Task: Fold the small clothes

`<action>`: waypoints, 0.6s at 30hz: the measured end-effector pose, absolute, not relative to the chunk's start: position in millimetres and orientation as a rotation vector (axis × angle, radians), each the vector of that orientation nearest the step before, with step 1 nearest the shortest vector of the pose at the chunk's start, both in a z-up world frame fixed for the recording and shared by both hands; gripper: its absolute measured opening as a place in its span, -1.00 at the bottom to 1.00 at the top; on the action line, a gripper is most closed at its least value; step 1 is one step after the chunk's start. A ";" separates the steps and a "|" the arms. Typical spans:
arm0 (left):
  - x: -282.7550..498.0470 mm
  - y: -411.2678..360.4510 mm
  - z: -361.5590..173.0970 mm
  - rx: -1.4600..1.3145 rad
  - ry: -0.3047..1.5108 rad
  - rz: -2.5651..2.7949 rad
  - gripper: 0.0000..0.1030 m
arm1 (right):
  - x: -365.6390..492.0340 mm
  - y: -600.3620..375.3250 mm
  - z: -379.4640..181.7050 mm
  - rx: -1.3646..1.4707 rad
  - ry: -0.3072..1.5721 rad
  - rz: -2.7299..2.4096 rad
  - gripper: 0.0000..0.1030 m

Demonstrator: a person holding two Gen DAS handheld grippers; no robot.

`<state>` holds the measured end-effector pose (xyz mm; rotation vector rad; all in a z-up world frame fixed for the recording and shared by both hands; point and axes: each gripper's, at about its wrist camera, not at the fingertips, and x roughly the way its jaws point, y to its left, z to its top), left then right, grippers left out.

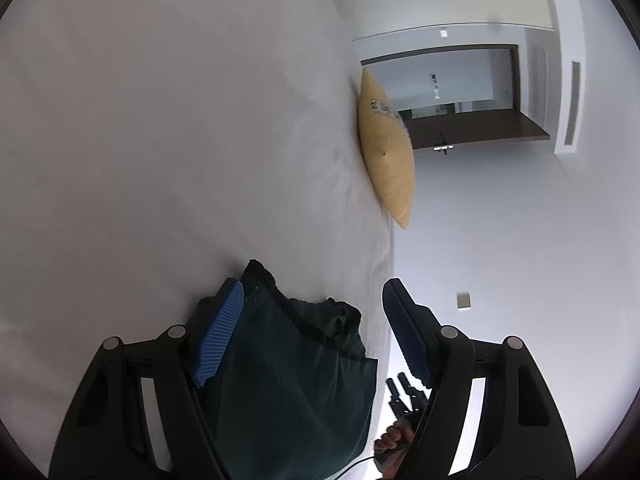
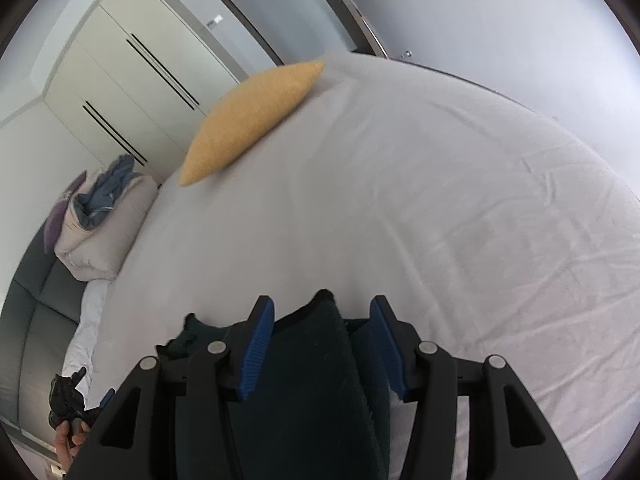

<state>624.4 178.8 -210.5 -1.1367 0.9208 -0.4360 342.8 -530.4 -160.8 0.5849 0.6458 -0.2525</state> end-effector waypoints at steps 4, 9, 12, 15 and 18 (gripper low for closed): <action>609.0 160.7 -194.8 -1.045 0.928 -0.459 0.38 | 330.5 -503.9 -151.8 0.536 0.648 -0.197 0.04; 590.2 104.6 -185.0 -0.884 0.979 -0.517 0.38 | 320.3 -462.4 -152.6 0.511 0.669 -0.100 0.04; 582.9 65.3 -187.8 -0.778 1.016 -0.548 0.38 | 314.7 -436.6 -161.2 0.536 0.693 -0.007 0.04; 576.2 28.0 -196.7 -0.679 1.051 -0.567 0.38 | 310.0 -420.0 -175.2 0.581 0.719 0.082 0.04; 553.0 15.6 -215.5 -0.584 1.085 -0.538 0.38 | 313.6 -413.1 -193.4 0.609 0.768 0.122 0.04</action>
